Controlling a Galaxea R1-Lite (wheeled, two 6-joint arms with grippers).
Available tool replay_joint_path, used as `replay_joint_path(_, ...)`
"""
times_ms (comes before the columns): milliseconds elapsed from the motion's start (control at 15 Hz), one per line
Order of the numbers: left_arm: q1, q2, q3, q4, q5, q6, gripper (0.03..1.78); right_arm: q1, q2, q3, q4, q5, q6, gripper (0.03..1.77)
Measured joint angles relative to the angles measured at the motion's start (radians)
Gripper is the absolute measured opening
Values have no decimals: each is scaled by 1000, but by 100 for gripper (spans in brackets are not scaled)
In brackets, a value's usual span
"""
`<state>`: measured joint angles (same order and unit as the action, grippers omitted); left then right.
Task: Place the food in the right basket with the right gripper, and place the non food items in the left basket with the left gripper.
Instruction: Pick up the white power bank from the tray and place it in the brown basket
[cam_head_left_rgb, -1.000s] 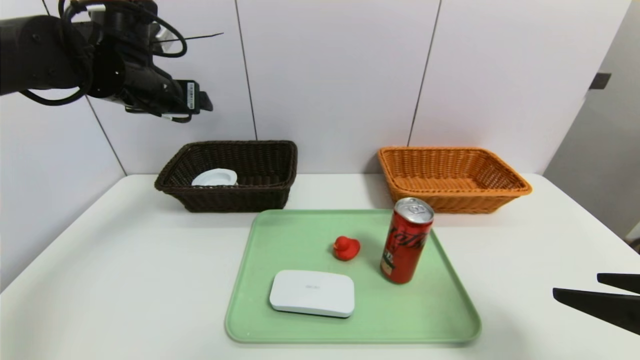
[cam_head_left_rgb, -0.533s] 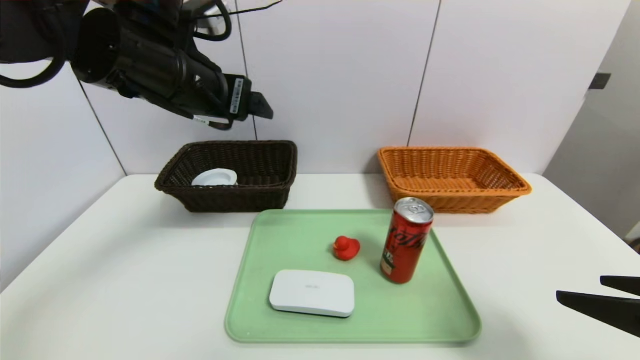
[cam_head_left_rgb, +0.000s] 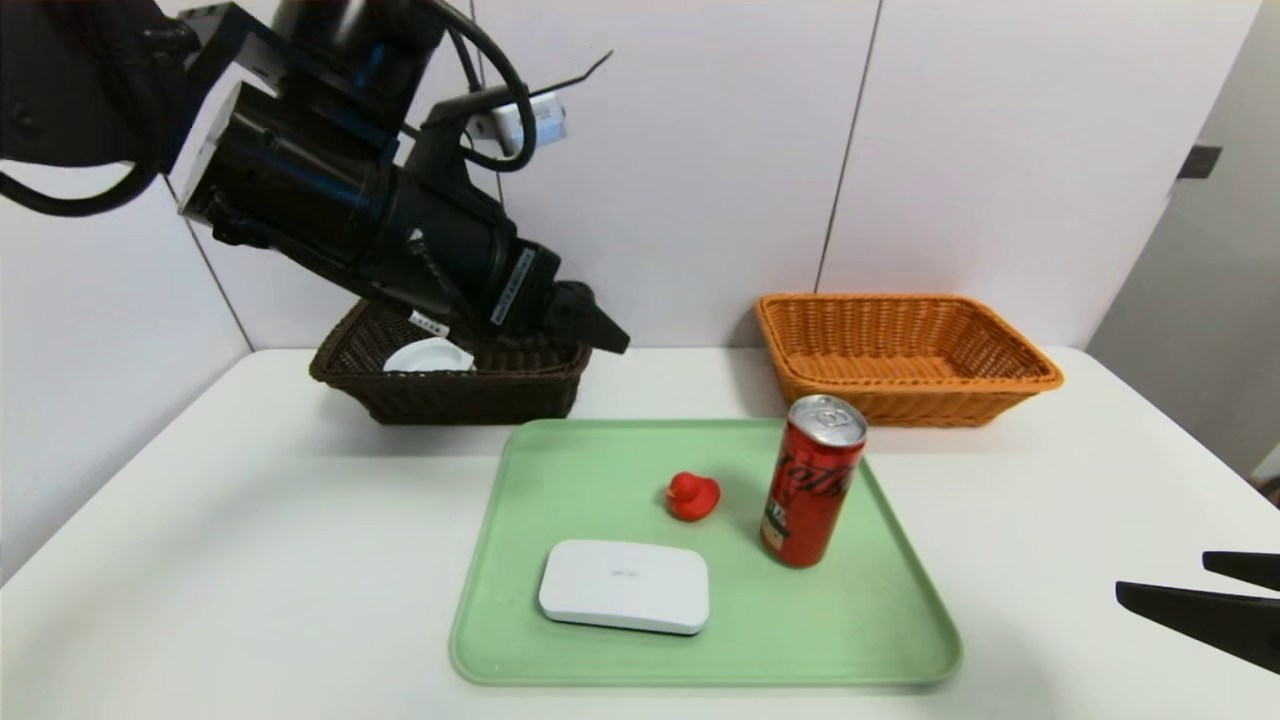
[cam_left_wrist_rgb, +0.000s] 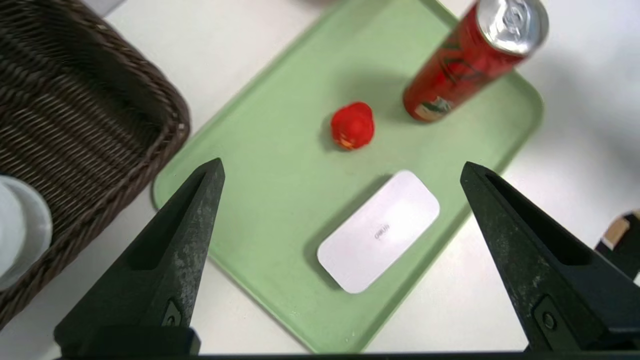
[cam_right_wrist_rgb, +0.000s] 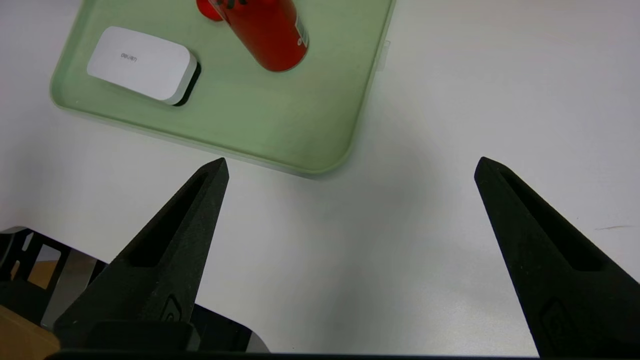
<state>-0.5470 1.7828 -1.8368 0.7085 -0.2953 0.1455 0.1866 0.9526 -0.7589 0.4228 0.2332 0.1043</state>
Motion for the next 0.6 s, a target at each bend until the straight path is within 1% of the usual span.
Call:
replay_joint_path(267,-4,-6,139,-9,-119,234,169,-3,0,6,1,0,-1,170)
replay_joint_path(467,-5,-7,231,-12,-167,379,169,-6,0,12,0,0,0,170)
replay_joint_path(600,-5,-7,288,-14,-187,488,169,-6,0,13,0,1,0,170)
